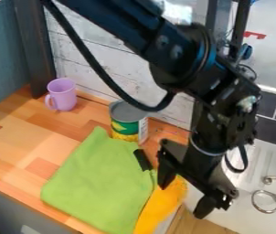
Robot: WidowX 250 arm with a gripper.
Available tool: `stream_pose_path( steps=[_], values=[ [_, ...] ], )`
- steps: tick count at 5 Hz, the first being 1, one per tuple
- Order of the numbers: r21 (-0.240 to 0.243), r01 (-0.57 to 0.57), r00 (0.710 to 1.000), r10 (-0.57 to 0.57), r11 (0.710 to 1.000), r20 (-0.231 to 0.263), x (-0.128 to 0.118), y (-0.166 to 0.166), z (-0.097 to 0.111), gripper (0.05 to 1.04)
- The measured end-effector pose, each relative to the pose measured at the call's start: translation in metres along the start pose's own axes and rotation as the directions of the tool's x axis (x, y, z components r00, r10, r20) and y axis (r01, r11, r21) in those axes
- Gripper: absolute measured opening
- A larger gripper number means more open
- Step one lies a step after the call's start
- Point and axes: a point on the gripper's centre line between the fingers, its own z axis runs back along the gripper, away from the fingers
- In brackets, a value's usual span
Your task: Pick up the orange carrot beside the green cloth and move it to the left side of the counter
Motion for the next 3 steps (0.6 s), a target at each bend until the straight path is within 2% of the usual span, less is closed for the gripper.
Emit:
stream_pose_path(
  steps=[2,3],
  values=[
    [-0.002,0.023,0.996,-0.023,1.000,-0.084,0.002,-0.004,-0.013,1.001],
    [0.008,0.010,0.994,-0.009,1.000,-0.113,0.000,0.008,-0.015,1.001]
  ],
)
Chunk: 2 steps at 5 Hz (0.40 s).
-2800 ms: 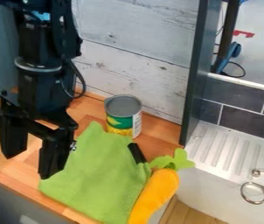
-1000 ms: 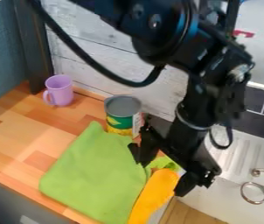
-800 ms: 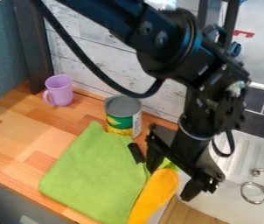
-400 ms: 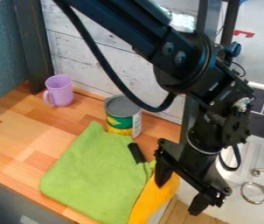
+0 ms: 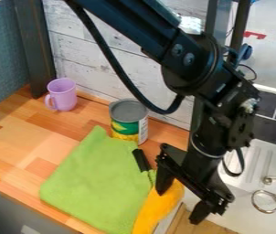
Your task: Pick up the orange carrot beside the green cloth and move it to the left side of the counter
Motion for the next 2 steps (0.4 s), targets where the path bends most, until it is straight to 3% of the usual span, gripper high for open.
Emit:
stream_pose_path(
  steps=[1,2],
  values=[
    [0.009,0.015,0.999,-0.015,1.000,-0.034,-0.0040,0.0031,-0.0033,1.001],
    [0.021,0.031,0.998,-0.030,0.999,-0.055,-0.0083,0.0048,-0.0072,0.932]
  ],
)
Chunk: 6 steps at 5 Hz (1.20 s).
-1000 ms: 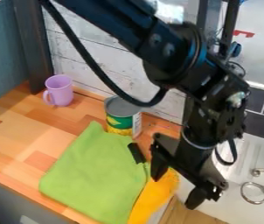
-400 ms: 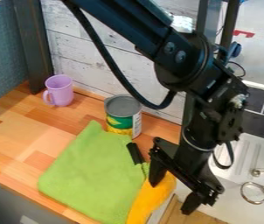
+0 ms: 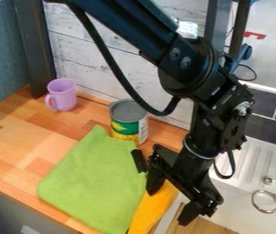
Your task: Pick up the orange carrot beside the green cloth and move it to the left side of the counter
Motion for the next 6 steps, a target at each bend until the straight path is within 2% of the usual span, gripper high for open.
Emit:
stream_pose_path(
  steps=[2,3,4,5,6],
  values=[
    [-0.006,-0.008,1.000,0.008,1.000,0.017,0.000,0.004,-0.008,0.477],
    [-0.004,-0.017,0.999,0.018,1.000,0.030,-0.002,0.006,-0.009,0.344],
    [-0.016,-0.004,0.999,0.004,1.000,0.036,-0.005,0.007,-0.008,0.298],
    [-0.041,0.106,0.994,-0.105,0.993,0.027,-0.015,0.007,0.006,0.241],
    [0.008,0.232,0.957,-0.230,0.973,0.179,-0.020,0.003,0.057,0.207]
  ],
)
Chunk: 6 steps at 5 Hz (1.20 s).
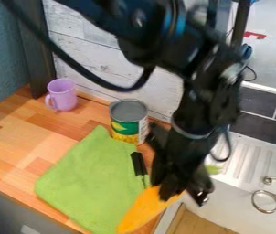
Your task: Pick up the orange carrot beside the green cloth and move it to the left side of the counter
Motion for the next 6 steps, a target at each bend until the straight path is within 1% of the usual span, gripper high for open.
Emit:
stream_pose_path(
  steps=[1,2,3,4,5,6],
  values=[
    [0.030,0.037,0.995,-0.039,0.999,0.089,-0.005,0.000,0.021,0.180],
    [0.016,0.023,0.997,-0.024,1.000,0.077,-0.031,0.005,0.040,0.159],
    [0.016,-0.104,0.994,0.104,0.994,0.030,-0.070,0.046,0.059,0.142],
    [0.023,-0.190,0.981,0.191,0.981,-0.031,-0.095,0.082,0.050,0.141],
    [0.041,-0.260,0.961,0.263,0.965,-0.083,-0.115,0.122,0.032,0.141],
    [0.093,-0.314,0.937,0.324,0.945,-0.134,-0.130,0.147,0.008,0.141]
  ],
)
